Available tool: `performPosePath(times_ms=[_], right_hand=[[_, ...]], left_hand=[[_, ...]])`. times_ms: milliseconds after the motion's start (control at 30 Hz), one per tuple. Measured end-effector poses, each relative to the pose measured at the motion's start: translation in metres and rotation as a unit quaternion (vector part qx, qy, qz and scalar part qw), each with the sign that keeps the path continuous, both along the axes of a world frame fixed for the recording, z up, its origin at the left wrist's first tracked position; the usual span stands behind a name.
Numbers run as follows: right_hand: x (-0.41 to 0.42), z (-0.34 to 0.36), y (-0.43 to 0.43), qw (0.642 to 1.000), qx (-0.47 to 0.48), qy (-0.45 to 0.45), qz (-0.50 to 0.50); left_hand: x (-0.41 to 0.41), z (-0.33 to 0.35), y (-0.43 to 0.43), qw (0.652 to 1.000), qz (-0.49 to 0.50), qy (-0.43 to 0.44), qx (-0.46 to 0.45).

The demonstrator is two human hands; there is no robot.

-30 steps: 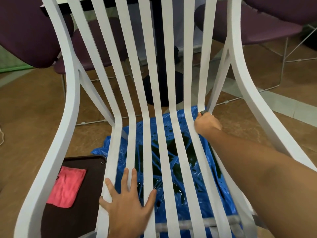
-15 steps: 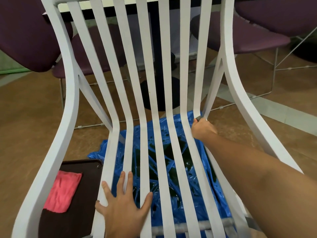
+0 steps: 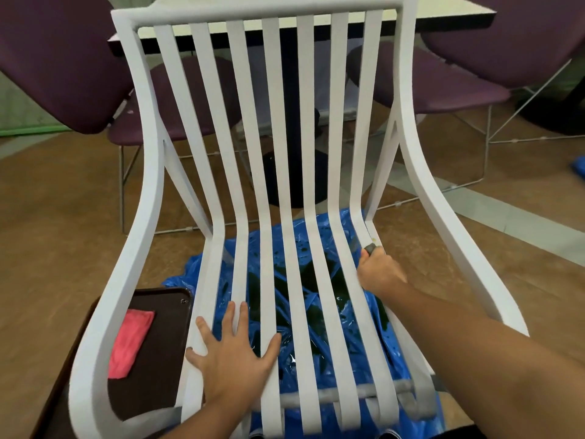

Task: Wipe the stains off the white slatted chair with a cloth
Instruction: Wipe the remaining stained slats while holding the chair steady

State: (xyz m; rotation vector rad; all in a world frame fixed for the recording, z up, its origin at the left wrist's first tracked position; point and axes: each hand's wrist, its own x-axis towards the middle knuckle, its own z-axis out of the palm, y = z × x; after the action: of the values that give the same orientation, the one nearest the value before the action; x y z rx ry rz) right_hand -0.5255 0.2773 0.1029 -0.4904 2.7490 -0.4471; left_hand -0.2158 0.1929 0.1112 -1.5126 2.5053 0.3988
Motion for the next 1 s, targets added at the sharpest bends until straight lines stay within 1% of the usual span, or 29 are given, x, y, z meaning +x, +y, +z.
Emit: performPosePath(times_ms=[233,333,467,667,800,1000], right_hand=[[0.045,0.000,0.049,1.000,0.009,0.007,-0.020],[0.065,-0.001,0.071,1.000,0.012,0.015,-0.009],[0.074,-0.005,0.089,1.000,-0.006,0.027,0.006],[0.065,-0.006,0.079,0.999,-0.006,0.041,0.000],[0.050,-0.010,0.061,0.999,0.013,0.039,0.009],[0.024,-0.009,0.032,0.999,0.004,0.029,-0.017]], left_hand=[[0.001,0.006,0.003,1.000,-0.006,-0.003,-0.010],[0.002,0.007,0.003,1.000,-0.009,0.000,-0.010],[0.003,0.006,0.004,1.000,-0.011,0.013,-0.014],[0.002,0.004,0.006,1.000,-0.014,0.009,-0.014],[0.003,0.004,0.006,1.000,-0.017,0.004,-0.019],[0.001,-0.001,0.004,1.000,-0.018,-0.003,-0.022]])
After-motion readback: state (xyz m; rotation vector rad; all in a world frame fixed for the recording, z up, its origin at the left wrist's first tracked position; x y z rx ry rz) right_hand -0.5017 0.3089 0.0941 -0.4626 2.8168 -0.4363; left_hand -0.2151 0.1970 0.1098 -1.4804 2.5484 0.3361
